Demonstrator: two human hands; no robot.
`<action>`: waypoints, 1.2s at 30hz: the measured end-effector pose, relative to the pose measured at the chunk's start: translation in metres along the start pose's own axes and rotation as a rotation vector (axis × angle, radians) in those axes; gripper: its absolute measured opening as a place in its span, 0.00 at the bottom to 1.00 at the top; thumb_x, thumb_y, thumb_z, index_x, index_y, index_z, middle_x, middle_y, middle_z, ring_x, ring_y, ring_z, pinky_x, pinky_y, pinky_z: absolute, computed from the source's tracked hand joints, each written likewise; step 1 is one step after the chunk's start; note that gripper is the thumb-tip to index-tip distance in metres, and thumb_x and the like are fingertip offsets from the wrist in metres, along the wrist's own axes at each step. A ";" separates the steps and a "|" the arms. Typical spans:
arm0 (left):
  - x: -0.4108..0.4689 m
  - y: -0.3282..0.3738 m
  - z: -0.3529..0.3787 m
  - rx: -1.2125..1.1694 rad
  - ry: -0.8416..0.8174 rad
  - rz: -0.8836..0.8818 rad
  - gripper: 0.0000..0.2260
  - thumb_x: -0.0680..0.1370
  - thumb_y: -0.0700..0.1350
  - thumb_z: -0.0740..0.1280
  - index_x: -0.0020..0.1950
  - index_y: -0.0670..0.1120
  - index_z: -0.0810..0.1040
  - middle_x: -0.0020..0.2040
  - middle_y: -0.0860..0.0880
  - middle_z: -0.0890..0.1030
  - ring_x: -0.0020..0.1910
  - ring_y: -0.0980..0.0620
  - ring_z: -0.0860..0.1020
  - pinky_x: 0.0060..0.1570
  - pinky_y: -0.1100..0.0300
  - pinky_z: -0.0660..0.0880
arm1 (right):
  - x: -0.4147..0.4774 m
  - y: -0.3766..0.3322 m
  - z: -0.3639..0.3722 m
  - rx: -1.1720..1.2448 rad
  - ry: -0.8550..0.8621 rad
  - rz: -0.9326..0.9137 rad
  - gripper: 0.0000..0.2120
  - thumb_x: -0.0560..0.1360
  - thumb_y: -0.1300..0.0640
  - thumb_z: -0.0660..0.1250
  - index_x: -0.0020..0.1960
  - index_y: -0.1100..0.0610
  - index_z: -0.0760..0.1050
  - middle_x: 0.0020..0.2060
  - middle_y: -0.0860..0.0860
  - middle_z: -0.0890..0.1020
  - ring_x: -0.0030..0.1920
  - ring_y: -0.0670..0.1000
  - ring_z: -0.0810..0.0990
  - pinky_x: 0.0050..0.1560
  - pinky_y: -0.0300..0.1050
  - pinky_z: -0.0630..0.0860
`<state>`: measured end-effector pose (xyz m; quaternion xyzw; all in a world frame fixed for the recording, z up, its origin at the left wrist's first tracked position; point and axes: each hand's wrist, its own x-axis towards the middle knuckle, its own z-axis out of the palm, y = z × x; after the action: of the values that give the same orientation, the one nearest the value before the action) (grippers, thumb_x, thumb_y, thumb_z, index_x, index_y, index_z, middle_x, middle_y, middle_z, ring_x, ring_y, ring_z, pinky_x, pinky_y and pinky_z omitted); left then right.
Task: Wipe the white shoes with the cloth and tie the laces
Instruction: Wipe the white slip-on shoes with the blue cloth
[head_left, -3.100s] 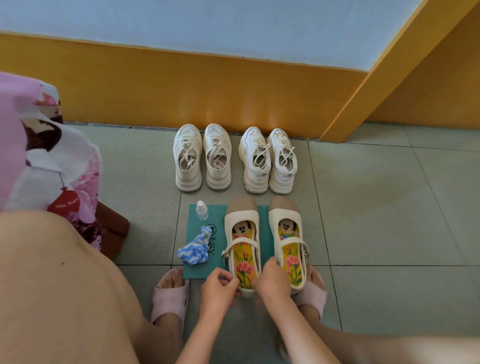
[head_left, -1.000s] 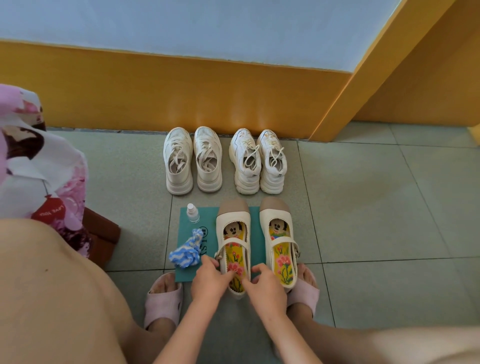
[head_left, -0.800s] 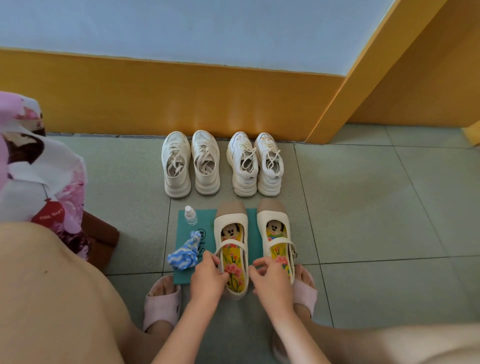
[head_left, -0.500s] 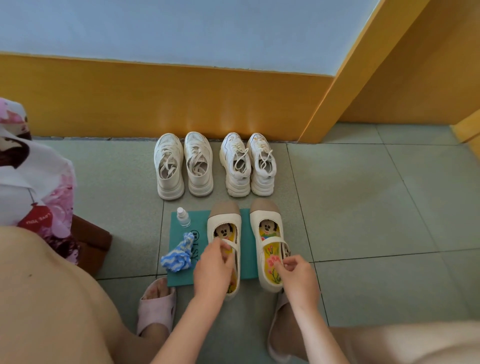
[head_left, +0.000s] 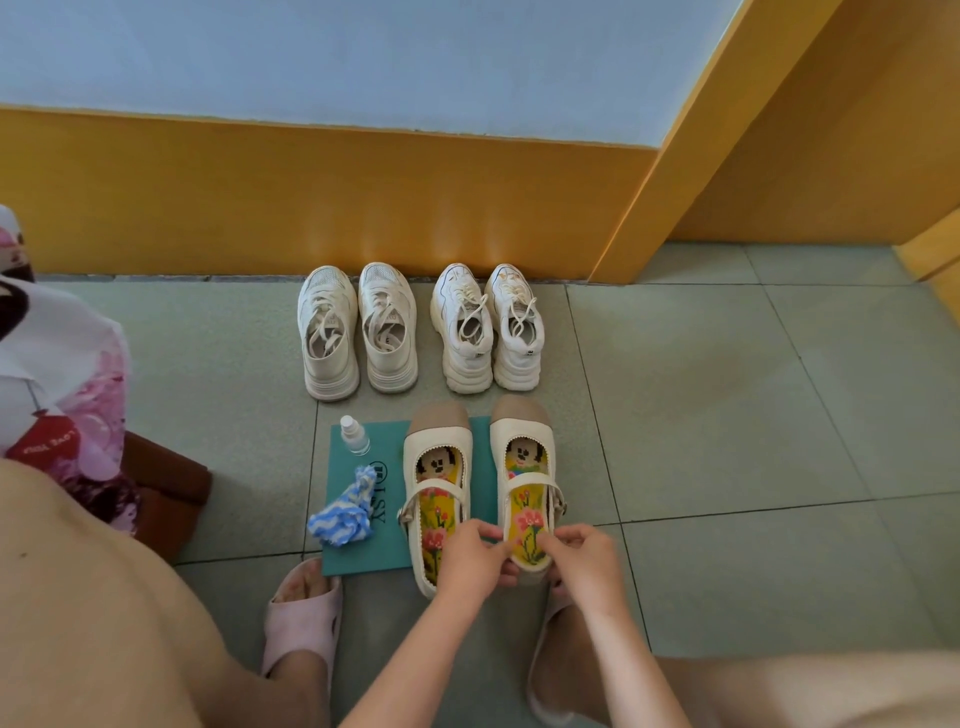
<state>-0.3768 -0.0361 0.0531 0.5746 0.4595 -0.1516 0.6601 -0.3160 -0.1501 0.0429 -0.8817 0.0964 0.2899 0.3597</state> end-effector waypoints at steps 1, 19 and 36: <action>0.000 0.001 -0.001 -0.079 -0.026 -0.028 0.09 0.77 0.35 0.64 0.56 0.37 0.72 0.39 0.43 0.79 0.30 0.55 0.79 0.28 0.66 0.77 | 0.001 0.001 0.001 0.015 -0.008 0.002 0.08 0.69 0.52 0.74 0.40 0.50 0.74 0.42 0.56 0.82 0.40 0.57 0.83 0.44 0.58 0.81; 0.003 -0.011 0.013 0.485 0.231 0.227 0.07 0.76 0.48 0.66 0.50 0.47 0.71 0.43 0.49 0.80 0.40 0.49 0.80 0.42 0.54 0.79 | -0.005 0.004 -0.002 -0.091 0.082 -0.072 0.07 0.64 0.54 0.78 0.35 0.49 0.79 0.36 0.50 0.83 0.38 0.50 0.82 0.43 0.50 0.78; 0.012 -0.020 0.017 0.407 0.156 0.224 0.07 0.75 0.44 0.68 0.47 0.47 0.70 0.41 0.48 0.81 0.39 0.50 0.81 0.43 0.51 0.80 | -0.020 -0.001 0.016 -0.421 0.336 -0.146 0.13 0.67 0.51 0.76 0.50 0.50 0.83 0.51 0.50 0.75 0.55 0.53 0.67 0.52 0.45 0.68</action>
<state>-0.3779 -0.0538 0.0301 0.7530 0.4025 -0.1223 0.5060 -0.3390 -0.1392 0.0460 -0.9773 0.0284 0.1266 0.1675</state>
